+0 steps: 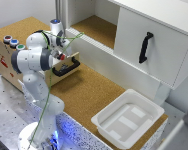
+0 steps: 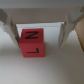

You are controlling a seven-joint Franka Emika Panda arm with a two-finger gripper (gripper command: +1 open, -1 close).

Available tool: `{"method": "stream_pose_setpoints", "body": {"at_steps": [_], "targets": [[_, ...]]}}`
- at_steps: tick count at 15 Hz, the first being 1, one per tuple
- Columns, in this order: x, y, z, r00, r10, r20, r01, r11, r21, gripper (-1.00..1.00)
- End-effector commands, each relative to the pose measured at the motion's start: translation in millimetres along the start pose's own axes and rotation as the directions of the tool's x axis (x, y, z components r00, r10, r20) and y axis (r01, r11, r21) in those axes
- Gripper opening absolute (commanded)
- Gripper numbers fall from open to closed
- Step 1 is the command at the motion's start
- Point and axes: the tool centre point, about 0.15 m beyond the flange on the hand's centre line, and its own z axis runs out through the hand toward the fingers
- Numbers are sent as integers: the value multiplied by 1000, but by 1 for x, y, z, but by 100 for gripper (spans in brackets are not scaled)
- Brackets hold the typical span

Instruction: Put the pink object inside the left cabinet

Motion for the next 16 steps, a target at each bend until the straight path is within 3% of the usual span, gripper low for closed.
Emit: {"method": "stream_pose_setpoints", "body": {"at_steps": [1,5,10,16], "targets": [[4,-12,3,1000,2,9,-1,1000,-2,-100],[6,-14,-30,999,-3,-39,3,1000,-7,-100],[39,-14,-59,994,-27,-107,27,1000,1,-100],[137,-2,-124,955,-86,-283,70,995,-64,-100]]}}
